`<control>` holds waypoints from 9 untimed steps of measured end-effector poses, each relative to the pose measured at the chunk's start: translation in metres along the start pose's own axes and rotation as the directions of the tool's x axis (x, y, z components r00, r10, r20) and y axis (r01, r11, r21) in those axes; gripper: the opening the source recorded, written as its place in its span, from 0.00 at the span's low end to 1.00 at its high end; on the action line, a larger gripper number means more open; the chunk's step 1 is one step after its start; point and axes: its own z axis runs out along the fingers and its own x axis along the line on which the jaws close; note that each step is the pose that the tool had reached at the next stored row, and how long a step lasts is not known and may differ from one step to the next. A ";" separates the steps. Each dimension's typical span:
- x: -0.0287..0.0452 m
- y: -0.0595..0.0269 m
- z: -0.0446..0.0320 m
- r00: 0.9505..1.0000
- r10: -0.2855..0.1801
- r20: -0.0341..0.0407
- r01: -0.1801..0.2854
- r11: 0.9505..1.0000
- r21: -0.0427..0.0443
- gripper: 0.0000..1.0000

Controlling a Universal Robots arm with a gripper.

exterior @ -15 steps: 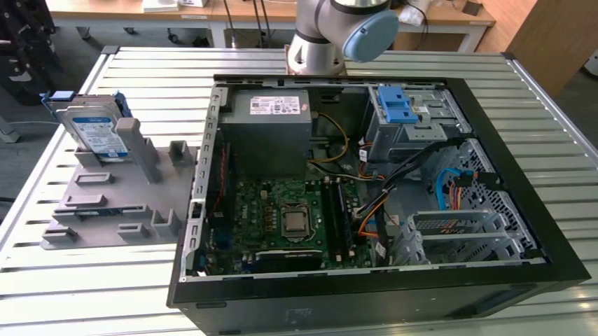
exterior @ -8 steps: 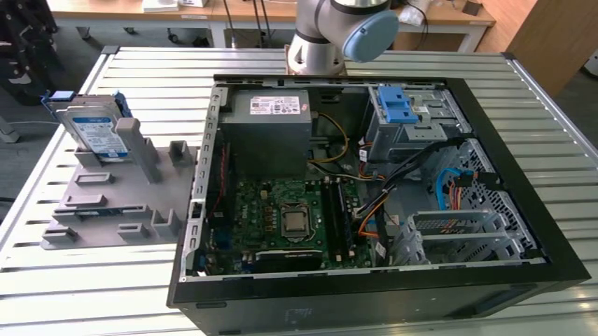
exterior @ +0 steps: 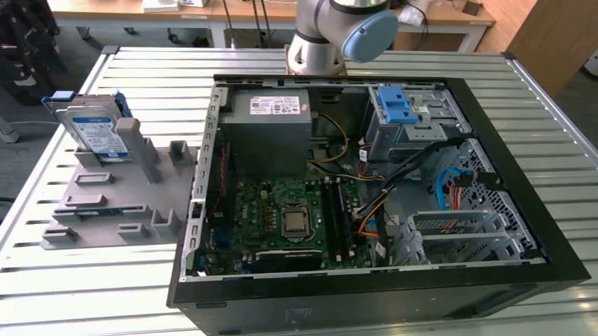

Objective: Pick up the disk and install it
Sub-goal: 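Pick up the disk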

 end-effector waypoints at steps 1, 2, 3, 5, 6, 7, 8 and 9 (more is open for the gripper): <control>0.0000 0.0000 0.0005 1.000 -0.010 0.000 0.010 1.000 0.000 0.60; -0.0001 0.0001 0.0010 1.000 -0.020 0.000 0.020 1.000 0.000 0.60; 0.0000 0.0003 0.0013 1.000 -0.025 0.000 0.025 1.000 0.000 0.60; -0.0001 0.0004 0.0013 1.000 -0.026 0.000 0.026 1.000 0.000 0.60; -0.0001 0.0005 0.0014 1.000 -0.026 0.000 0.026 1.000 0.000 0.60; -0.0001 0.0005 0.0014 1.000 -0.026 0.000 0.026 1.000 0.000 0.60; -0.0001 0.0005 0.0014 1.000 -0.026 0.000 0.026 1.000 0.000 0.60; -0.0001 0.0005 0.0014 1.000 -0.026 0.000 0.026 1.000 0.000 0.60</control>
